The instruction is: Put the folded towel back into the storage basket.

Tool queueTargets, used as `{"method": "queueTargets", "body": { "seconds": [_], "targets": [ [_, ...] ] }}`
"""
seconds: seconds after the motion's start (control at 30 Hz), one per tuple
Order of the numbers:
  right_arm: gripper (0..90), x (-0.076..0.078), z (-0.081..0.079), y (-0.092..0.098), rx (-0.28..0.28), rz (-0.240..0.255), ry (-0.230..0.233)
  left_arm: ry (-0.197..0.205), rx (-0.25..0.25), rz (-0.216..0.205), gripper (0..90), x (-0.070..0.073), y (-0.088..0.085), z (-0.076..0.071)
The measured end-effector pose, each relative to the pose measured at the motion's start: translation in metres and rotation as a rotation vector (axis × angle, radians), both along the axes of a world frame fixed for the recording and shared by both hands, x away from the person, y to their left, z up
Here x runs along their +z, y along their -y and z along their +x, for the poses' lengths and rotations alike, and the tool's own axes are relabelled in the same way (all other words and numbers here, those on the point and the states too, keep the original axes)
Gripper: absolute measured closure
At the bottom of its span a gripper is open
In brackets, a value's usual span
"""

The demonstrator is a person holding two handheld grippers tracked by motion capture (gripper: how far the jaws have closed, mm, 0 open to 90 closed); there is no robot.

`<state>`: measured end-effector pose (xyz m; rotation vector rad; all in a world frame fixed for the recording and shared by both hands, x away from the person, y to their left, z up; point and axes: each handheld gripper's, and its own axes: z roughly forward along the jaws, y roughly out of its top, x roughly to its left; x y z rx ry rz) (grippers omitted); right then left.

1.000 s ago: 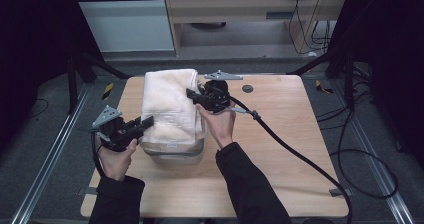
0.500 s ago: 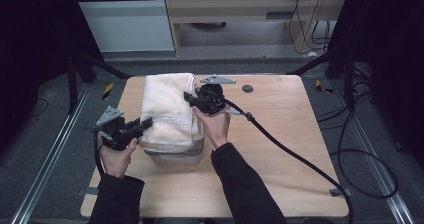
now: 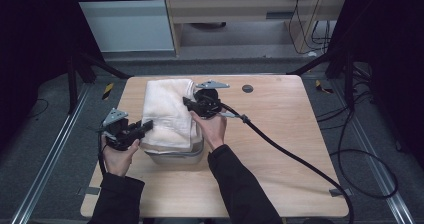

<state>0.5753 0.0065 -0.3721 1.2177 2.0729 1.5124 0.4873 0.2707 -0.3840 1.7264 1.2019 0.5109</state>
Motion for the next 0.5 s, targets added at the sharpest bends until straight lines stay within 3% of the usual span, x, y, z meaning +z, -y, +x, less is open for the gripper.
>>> {"method": "queueTargets", "body": {
  "seconds": [0.17,0.5],
  "targets": [
    [66.8,-0.006,0.001,-0.002,-0.001,-0.024,0.001,-0.013,0.001,0.012,71.8,-0.004,0.000,0.002],
    [66.6,-0.022,0.005,-0.002,-0.008,-0.043,-0.043,-0.056,0.001,0.045,71.8,-0.018,0.004,0.008]
  ]
}}
